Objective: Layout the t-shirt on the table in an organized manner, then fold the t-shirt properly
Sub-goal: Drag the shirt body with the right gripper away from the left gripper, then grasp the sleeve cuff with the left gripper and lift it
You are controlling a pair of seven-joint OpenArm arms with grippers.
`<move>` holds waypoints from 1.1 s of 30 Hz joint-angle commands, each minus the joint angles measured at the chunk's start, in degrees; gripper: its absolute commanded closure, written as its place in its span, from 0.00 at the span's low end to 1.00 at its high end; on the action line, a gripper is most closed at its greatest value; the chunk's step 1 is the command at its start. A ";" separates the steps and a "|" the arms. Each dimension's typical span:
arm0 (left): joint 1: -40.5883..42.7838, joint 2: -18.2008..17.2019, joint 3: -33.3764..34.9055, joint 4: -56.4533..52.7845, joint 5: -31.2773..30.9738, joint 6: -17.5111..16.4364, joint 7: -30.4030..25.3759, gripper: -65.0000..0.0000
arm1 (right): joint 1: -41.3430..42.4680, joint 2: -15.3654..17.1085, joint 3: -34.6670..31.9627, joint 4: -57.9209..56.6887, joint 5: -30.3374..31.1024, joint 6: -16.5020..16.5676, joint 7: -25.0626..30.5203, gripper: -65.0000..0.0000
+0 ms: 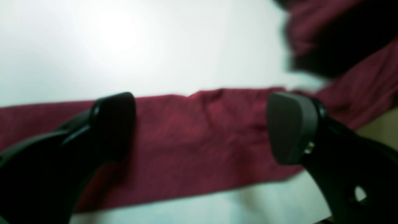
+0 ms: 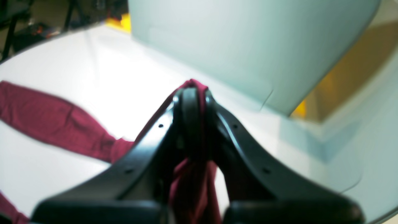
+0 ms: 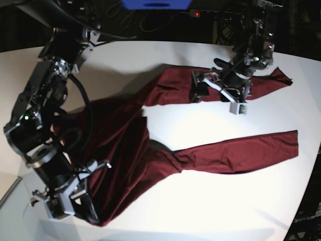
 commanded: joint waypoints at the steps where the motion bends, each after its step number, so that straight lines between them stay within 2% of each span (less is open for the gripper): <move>1: -0.48 -0.24 -0.21 1.10 -0.42 -0.36 -0.95 0.00 | 2.55 -0.08 -0.23 1.00 0.95 0.19 2.07 1.00; 6: -0.66 -0.24 -0.21 0.57 0.02 -0.36 -0.95 0.00 | 8.44 -0.16 -0.76 1.00 0.95 0.19 1.81 1.00; 17: -0.66 -0.33 -0.38 0.57 0.02 -0.36 -0.95 0.00 | 16.62 -0.16 -7.79 1.00 0.95 0.19 2.07 1.00; 20: -0.57 -0.33 -0.38 0.57 0.02 -0.36 -0.95 0.00 | 17.05 -0.69 -9.55 1.00 0.86 0.19 2.07 1.00; 26: -0.22 -0.33 -0.47 1.98 -0.42 -0.36 -0.95 0.00 | 16.26 -3.77 -10.78 1.00 0.69 0.19 1.81 0.98; 33: -1.27 -0.15 -0.65 1.54 0.11 -0.36 -1.39 0.00 | 13.45 -3.42 -10.52 0.74 0.60 0.19 1.99 0.97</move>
